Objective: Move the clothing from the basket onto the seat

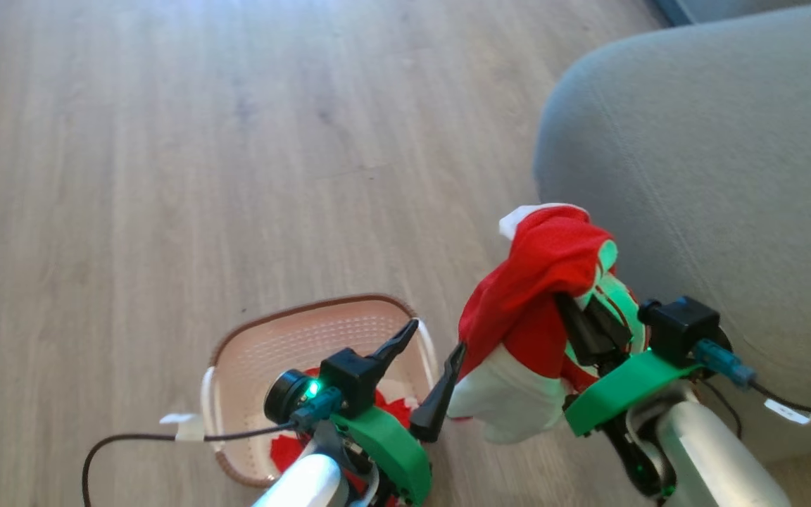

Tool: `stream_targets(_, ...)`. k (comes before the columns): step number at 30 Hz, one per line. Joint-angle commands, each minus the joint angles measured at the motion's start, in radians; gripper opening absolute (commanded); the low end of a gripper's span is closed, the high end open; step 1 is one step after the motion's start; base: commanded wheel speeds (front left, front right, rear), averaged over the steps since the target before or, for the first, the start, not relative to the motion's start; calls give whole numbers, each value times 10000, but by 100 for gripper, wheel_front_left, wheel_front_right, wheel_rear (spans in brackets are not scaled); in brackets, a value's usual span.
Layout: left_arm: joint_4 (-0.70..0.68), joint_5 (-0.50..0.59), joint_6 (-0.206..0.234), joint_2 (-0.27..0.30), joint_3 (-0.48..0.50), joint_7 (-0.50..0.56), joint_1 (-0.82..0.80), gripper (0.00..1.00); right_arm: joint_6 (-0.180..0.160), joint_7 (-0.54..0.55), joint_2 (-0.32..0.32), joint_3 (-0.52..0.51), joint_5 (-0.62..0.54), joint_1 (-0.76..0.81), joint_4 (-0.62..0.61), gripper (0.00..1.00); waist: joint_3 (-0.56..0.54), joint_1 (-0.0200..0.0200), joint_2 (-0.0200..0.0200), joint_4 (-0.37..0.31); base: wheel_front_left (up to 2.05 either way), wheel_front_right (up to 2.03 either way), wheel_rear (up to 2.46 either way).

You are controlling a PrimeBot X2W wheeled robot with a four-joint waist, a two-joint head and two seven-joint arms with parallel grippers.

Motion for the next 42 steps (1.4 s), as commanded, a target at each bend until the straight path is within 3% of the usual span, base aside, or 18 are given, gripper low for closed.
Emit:
stream_targets(1,-248,-10,-10,-58,245,-134,-538,100,71,-94,-79,42,-113,-82,-405,0,151,0,0,-512,0,0,0)
stream_targets(9,-295,-195,73,-67,-34,-208,-741,100,71,-94,-300,-455,-278,193,-591,0,358,0,0,-1374,0,0,0)
stream_targets(17,-438,-41,148,-69,-199,-215,-1020,100,71,-94,-228,-856,-509,-6,-858,0,1077,0,0,-1474,0,0,0)
stream_targets(27,-651,768,0,363,-34,-118,-2568,100,71,-94,461,-1884,-816,-1374,-1687,0,3902,0,0,-1391,0,0,0)
stream_targets(34,-1206,1213,-189,702,32,221,-3939,100,71,-94,689,-2516,-754,-3225,-2201,0,5885,0,0,-1238,0,0,0)
stream_targets(39,-1541,1524,-385,822,-106,320,-4609,100,71,-94,117,-2953,-552,-4682,-2078,0,6466,0,0,-1119,0,0,0)
stream_targets(42,-1810,1648,-454,862,-109,291,-5009,100,71,-94,-955,-3830,-530,-6313,-1470,0,6695,0,0,-1030,0,0,0)
